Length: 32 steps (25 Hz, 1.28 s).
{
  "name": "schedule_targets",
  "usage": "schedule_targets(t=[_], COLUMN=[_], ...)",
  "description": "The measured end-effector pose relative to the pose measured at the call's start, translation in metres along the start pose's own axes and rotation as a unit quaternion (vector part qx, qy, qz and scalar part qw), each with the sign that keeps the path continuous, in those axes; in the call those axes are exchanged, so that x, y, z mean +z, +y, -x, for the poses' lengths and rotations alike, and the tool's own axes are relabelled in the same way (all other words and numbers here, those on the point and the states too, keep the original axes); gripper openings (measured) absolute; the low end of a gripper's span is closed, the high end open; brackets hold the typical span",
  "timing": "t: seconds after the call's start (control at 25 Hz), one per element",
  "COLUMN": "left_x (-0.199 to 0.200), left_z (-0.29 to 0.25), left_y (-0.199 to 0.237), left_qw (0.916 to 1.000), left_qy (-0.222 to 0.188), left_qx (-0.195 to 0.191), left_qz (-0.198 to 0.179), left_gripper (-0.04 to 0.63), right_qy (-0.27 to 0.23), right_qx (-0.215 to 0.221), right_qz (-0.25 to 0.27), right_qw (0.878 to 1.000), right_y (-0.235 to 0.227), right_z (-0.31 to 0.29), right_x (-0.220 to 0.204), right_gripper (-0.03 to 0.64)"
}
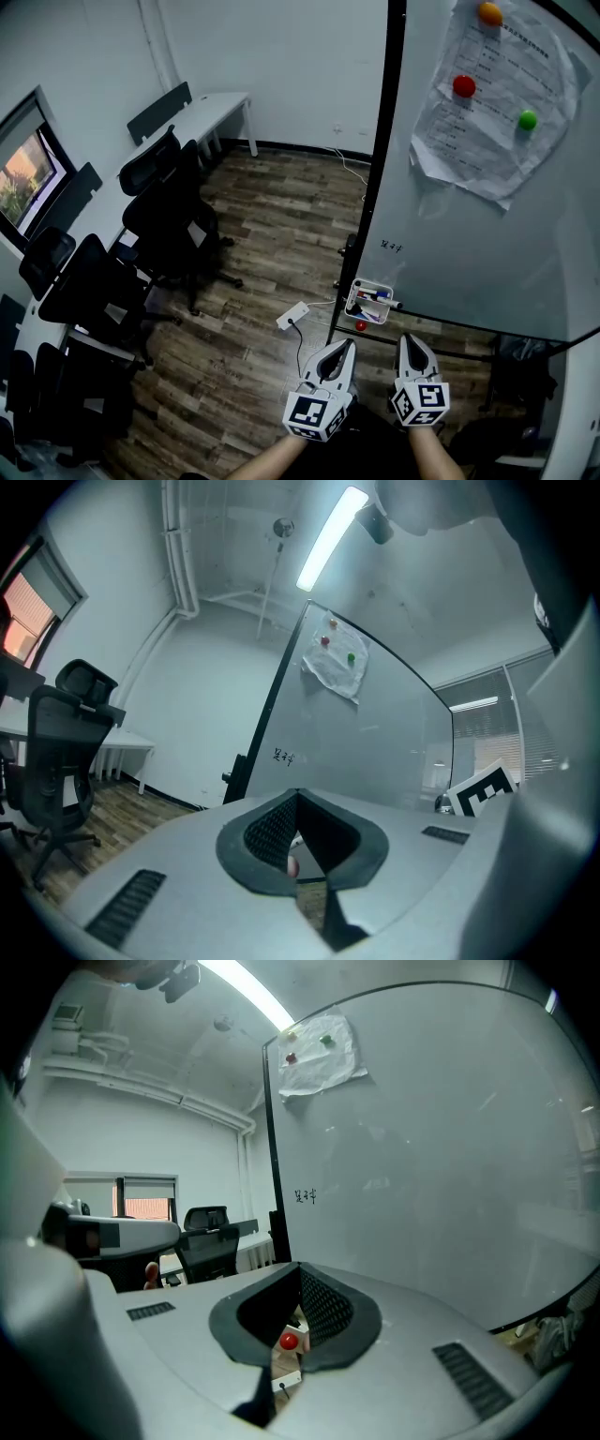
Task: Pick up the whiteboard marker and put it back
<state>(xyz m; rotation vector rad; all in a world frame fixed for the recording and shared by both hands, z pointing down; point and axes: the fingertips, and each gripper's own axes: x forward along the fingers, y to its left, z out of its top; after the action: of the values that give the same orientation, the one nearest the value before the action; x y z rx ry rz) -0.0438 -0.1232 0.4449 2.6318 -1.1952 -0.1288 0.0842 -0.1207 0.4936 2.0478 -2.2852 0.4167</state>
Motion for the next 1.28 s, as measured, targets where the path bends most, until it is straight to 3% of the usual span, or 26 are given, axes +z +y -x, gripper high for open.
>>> schedule_targets(t=[0.36, 0.8, 1.28], left_x=[0.0, -0.005, -0.014], left_z=[0.023, 0.02, 0.012], left_y=[-0.017, -0.044, -0.083], left_qw=[0.9997, 0.9997, 0.9996], left_qy=[0.0, 0.003, -0.001], left_qx=[-0.023, -0.023, -0.016], left_qz=[-0.002, -0.011, -0.025], left_gripper=[0.006, 0.006, 0.006], right_qy=[-0.018, -0.032, -0.036], right_qx=[-0.021, -0.032, -0.011], right_qz=[0.002, -0.011, -0.007], right_qw=[1.0, 0.999, 0.999], right_y=[0.008, -0.019, -0.044], right_z=[0.046, 0.074, 0.106], right_x=[0.015, 0.02, 0.012], right_gripper=[0.014, 0.014, 0.014])
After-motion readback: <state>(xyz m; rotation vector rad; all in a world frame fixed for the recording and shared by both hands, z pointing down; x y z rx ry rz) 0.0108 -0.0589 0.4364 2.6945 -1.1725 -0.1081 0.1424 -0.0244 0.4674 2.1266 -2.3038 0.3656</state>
